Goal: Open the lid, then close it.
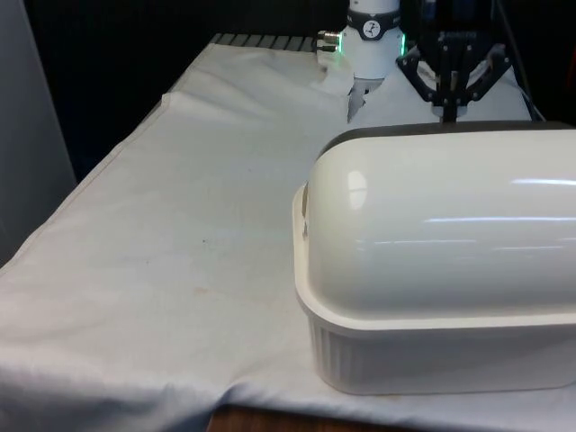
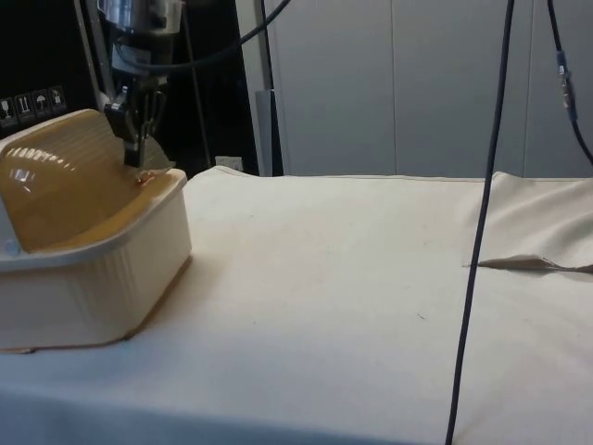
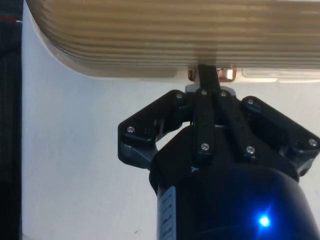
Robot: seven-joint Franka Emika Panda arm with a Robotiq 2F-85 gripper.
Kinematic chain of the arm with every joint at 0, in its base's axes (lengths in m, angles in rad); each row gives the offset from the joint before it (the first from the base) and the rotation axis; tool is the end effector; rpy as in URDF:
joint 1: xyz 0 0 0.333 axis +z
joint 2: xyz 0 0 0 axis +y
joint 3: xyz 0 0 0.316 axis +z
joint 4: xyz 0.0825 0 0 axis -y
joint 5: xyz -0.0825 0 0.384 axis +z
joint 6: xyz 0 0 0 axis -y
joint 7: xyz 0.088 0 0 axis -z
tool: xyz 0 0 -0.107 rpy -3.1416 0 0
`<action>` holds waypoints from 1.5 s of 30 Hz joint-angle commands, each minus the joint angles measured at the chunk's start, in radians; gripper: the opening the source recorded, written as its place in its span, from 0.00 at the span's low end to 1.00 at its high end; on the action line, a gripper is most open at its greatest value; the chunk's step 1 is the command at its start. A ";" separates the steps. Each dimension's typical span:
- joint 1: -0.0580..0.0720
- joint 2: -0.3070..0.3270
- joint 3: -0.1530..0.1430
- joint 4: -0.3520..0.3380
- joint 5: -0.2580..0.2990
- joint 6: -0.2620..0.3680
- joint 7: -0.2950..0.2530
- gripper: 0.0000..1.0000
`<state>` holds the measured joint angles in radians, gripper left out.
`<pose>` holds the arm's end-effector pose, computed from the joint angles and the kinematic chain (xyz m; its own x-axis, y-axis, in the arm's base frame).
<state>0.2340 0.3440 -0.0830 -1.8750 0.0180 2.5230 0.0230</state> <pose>0.6481 0.1025 0.3615 0.9462 0.1191 0.3008 0.1227 -0.9924 0.0067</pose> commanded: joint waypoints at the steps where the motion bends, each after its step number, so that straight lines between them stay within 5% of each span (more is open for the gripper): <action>1: -0.002 -0.001 0.006 -0.007 0.014 -0.005 -0.004 0.00; 45: -0.001 -0.005 0.014 -0.129 0.011 -0.081 -0.006 0.00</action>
<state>0.2360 0.3440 -0.0740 -1.9990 0.0180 2.4490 0.0230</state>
